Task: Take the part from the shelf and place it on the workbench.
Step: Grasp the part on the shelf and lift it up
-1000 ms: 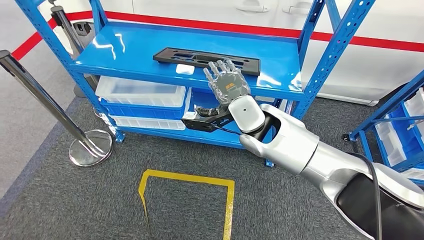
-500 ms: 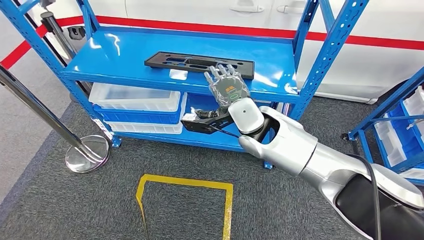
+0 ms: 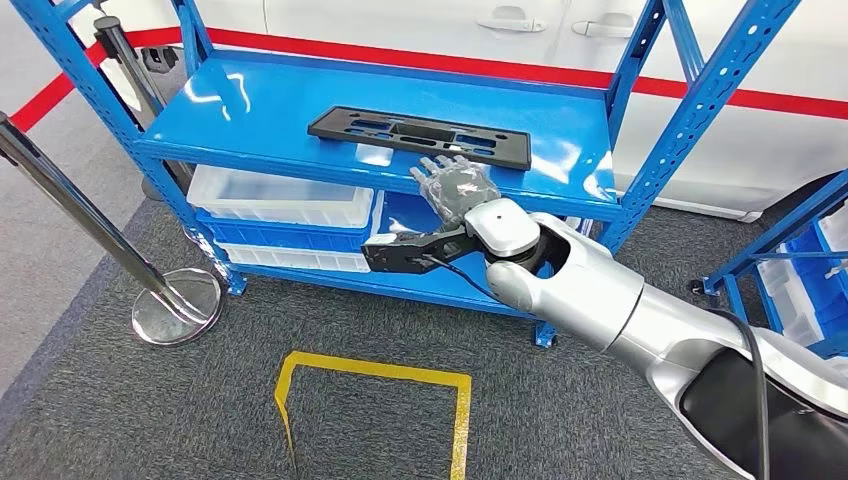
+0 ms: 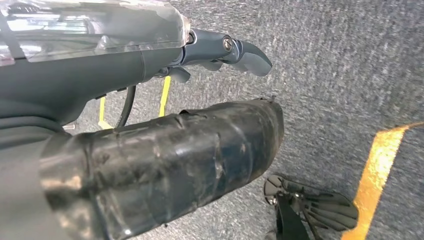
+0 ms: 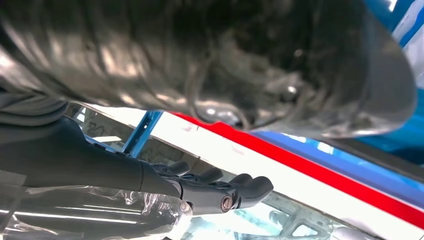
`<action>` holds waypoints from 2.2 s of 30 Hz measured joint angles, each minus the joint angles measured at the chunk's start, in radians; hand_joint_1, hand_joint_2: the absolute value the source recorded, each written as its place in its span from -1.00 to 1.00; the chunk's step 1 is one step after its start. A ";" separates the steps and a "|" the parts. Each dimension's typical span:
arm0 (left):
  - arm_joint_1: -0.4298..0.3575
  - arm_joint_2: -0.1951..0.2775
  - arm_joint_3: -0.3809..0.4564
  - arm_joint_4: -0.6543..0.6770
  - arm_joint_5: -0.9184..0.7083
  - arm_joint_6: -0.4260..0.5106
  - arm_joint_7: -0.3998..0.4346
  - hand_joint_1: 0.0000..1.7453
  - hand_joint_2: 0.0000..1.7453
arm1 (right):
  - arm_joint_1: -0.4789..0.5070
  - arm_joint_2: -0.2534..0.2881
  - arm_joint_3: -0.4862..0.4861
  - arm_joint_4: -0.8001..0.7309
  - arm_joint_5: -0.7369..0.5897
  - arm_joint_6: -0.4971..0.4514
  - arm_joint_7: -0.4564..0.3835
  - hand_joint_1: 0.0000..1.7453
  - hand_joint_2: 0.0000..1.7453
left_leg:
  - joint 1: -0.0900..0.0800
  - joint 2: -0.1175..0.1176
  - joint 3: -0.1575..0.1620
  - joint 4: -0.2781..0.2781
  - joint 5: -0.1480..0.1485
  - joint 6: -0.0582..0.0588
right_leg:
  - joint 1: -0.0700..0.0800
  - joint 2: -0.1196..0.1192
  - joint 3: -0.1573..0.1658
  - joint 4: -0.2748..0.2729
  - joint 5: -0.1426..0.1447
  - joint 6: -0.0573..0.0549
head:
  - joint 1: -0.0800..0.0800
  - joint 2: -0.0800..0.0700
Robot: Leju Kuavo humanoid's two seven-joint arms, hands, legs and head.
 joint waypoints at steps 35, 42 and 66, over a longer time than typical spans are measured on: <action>-0.002 0.010 -0.015 0.000 -0.005 -0.010 0.006 -1.00 -1.00 | -0.041 -0.035 0.080 -0.038 -0.048 -0.043 -0.010 -1.00 -1.00 | 0.002 -0.003 -0.004 0.000 -0.004 -0.018 | 0.003 -0.003 0.032 -0.066 0.005 -0.010 | -0.004 0.000; -0.002 0.012 -0.016 0.000 -0.004 -0.013 0.006 -1.00 -1.00 | -0.043 -0.035 0.093 -0.035 -0.049 -0.044 -0.016 -1.00 -1.00 | 0.012 0.005 -0.141 0.264 -0.113 -0.051 | -0.010 -0.004 0.057 -0.086 0.004 -0.022 | -0.010 0.000; -0.004 0.012 -0.018 0.000 -0.002 -0.014 0.006 -1.00 -1.00 | -0.044 -0.035 0.107 -0.029 -0.046 -0.043 -0.023 -1.00 -1.00 | 0.009 0.000 -0.009 0.001 -0.006 -0.026 | 0.002 -0.003 0.030 -0.064 0.005 -0.007 | -0.004 0.000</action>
